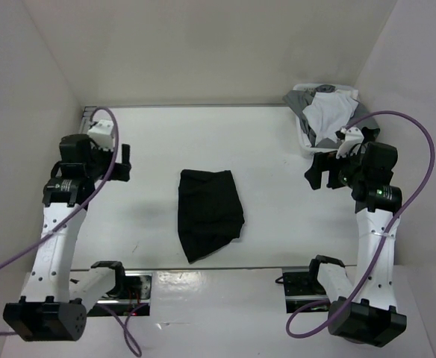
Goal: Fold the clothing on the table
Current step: Fold the skirt
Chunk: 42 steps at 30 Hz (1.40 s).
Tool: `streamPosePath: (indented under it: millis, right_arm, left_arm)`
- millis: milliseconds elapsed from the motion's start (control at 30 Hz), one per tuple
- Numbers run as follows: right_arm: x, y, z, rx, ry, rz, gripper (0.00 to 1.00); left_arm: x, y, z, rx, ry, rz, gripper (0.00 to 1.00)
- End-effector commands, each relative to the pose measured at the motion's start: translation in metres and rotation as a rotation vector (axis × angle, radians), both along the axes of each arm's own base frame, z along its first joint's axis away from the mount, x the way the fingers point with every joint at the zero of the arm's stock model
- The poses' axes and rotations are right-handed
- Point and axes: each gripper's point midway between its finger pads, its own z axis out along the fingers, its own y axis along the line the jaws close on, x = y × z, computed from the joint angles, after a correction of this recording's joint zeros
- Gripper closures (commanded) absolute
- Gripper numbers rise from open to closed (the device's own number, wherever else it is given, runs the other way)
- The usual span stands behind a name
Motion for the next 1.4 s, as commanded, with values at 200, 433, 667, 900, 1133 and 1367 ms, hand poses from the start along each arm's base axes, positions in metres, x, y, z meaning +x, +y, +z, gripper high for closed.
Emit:
streamPosePath:
  millis: [200, 433, 667, 900, 1133, 1367]
  right_arm:
    - [0.010, -0.025, -0.004, -0.038, -0.091, -0.166, 0.02]
    - [0.007, -0.041, -0.002, -0.056, -0.111, -0.222, 0.02]
    - [0.005, -0.051, -0.002, -0.056, -0.120, -0.257, 0.02]
    - [0.005, -0.052, -0.002, -0.060, -0.122, -0.254, 0.02]
    - [0.003, -0.056, 0.000, -0.064, -0.131, -0.272, 0.02]
    - [0.001, -0.058, -0.002, -0.068, -0.120, -0.283, 0.02]
  left_arm:
    - [-0.028, 0.058, -0.014, -0.190, -0.002, 0.175, 0.00]
    - [-0.031, 0.082, -0.024, -0.209, 0.011, 0.195, 0.00]
    - [-0.030, 0.079, -0.025, -0.224, 0.017, 0.177, 0.00]
    - [-0.029, 0.076, -0.024, -0.228, 0.013, 0.154, 0.00]
    - [-0.030, 0.072, -0.025, -0.233, 0.018, 0.134, 0.00]
    - [-0.030, 0.071, -0.024, -0.238, 0.016, 0.127, 0.00]
